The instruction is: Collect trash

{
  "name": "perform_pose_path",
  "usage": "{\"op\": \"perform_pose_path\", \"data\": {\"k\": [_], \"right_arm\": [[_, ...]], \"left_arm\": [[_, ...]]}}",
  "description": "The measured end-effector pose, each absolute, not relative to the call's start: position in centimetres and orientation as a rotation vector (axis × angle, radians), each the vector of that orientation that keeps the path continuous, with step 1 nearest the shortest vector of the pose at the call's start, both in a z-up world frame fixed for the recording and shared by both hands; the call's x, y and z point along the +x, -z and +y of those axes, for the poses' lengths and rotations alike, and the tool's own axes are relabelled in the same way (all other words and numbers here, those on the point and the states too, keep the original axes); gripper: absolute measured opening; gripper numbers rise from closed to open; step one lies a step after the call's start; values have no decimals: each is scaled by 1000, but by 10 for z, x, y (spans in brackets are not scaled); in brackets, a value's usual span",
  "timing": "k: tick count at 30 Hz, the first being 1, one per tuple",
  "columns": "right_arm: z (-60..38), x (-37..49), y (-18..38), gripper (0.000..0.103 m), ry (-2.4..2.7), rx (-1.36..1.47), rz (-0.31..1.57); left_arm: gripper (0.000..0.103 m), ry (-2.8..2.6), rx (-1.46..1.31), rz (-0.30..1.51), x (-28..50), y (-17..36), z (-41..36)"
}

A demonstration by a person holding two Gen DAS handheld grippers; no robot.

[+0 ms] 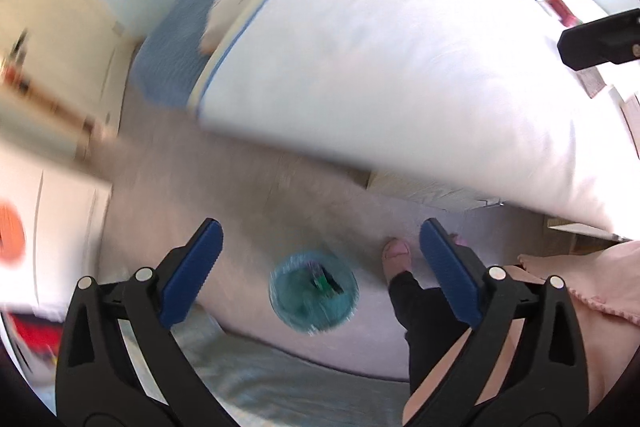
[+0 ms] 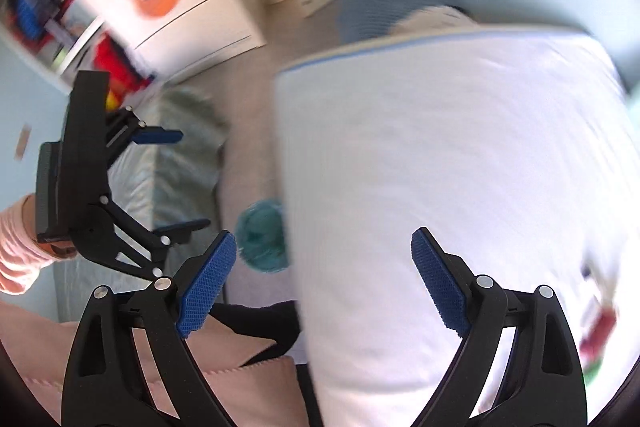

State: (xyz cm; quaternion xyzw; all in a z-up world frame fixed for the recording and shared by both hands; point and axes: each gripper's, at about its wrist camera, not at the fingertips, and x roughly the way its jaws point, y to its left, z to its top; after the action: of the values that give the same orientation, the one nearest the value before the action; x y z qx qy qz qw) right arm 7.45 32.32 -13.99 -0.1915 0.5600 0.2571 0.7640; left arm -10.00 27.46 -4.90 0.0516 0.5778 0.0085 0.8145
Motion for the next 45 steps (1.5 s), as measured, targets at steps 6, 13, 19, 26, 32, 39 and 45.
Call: {"op": "perform_pose_path", "data": {"k": [6,13,19,26,32,39,45], "right_arm": [[250,62,121,89,-360,-318,1196],[156,25,96,89,-103,-191,1137],[84,7,83,89,51,-122,1120],[27,-17,84,89,175,-54,1114],[-4,-32,89,89,233,16,1127],[-26,-33,103,89,267,66,1166],[-40,-41,127,89,287,122,1215]], "left_arm": [[96,143,241,1224,-49,44,229],[96,310,407,1162,1,32,163],[96,456,564,1103,41,24,99],[96,563,700,1045,82,20,41],[96,623,750,1044,112,20,9],[96,678,804,1065,134,38,-26],[96,704,834,1086,146,64,-48]]}}
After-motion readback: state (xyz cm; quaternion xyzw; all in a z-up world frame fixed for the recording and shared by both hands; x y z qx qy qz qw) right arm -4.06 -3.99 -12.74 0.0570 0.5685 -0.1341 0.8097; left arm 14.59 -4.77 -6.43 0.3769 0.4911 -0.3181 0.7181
